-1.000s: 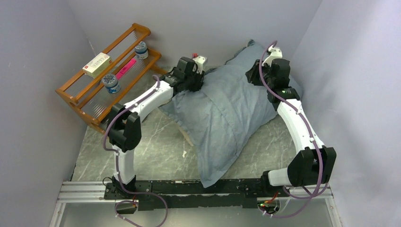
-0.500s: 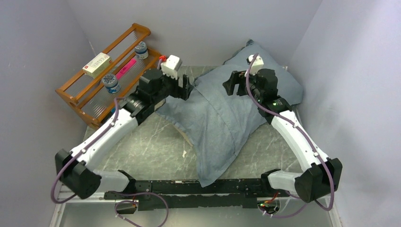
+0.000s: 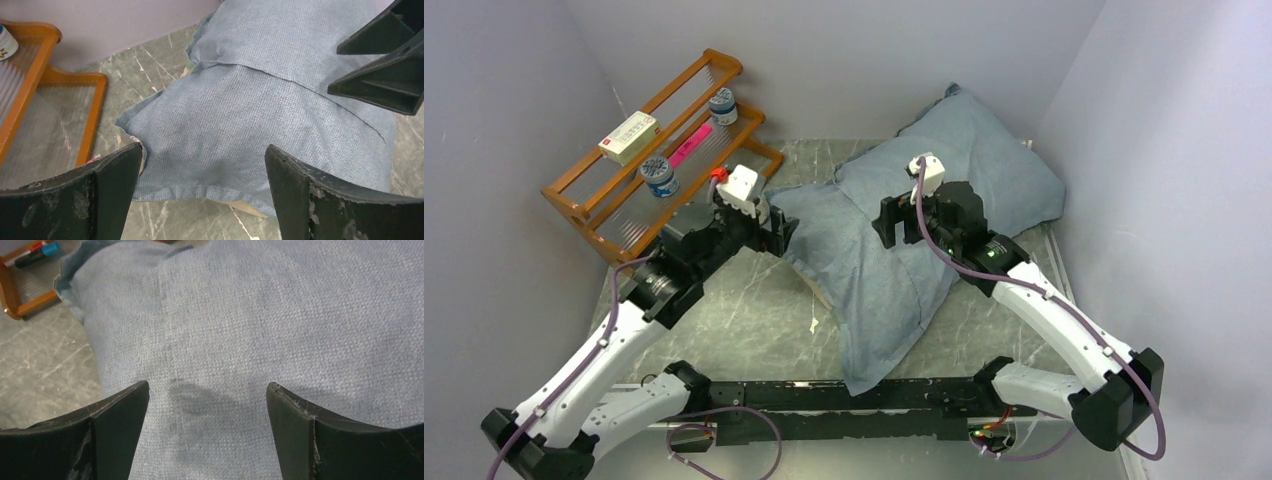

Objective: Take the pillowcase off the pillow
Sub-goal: Remove the pillow from the pillowcase.

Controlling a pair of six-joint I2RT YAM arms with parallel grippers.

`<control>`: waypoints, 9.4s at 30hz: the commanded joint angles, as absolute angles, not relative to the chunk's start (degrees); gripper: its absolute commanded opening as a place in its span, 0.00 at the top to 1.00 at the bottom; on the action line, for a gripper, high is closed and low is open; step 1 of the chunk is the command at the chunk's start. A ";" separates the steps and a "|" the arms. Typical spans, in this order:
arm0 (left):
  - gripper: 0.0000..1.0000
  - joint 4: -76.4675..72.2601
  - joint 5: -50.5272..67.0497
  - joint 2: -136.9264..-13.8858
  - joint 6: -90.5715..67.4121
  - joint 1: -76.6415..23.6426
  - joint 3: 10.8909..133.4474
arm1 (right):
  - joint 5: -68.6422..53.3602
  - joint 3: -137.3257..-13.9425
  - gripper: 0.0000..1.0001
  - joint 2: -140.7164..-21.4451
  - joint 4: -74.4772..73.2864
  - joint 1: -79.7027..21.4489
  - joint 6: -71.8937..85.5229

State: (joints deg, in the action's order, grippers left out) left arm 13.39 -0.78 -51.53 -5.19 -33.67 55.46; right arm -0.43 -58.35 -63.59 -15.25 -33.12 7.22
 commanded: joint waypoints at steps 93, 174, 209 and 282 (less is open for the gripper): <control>0.09 8.36 -27.98 -89.13 -11.17 -54.76 76.39 | 27.16 -41.13 0.07 -57.19 6.03 -36.30 12.19; 0.09 18.22 -40.21 -95.46 -32.12 -59.79 89.06 | 20.68 -44.43 1.00 -57.20 -0.50 -33.53 12.75; 0.52 29.18 -57.54 -94.04 -39.65 -59.42 71.94 | 21.51 -43.33 1.00 -56.00 -0.44 -33.57 12.41; 0.95 12.59 -35.37 -53.60 -46.02 -57.00 31.07 | 15.15 -55.64 0.19 -78.30 -8.49 -40.37 5.02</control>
